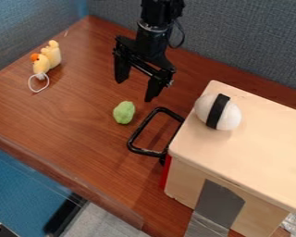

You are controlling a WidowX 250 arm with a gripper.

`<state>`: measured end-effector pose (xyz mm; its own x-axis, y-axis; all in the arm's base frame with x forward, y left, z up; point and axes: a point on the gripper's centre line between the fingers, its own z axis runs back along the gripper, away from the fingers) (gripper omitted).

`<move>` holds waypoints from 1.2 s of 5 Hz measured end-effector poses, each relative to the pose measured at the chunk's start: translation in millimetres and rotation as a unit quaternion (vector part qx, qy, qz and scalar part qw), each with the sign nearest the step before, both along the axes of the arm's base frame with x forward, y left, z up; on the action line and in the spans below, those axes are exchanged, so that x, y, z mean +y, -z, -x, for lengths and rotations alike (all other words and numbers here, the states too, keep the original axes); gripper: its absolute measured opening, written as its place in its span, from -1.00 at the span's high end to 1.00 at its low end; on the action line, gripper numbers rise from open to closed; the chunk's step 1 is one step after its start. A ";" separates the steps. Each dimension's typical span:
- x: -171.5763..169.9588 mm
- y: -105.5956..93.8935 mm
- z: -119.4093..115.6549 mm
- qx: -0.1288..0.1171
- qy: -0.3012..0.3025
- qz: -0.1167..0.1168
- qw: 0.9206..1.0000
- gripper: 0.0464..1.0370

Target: Move the yellow duck to the upper middle of the table

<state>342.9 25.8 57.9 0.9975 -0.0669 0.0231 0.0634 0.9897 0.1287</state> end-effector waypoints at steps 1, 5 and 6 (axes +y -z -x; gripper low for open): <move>0.5 12.4 2.6 0.019 0.001 0.000 1.000 -0.92; 196.3 33.6 16.6 -0.020 -0.118 0.010 0.993 -0.92; 229.9 39.4 13.7 -0.020 -0.130 0.012 0.991 -0.92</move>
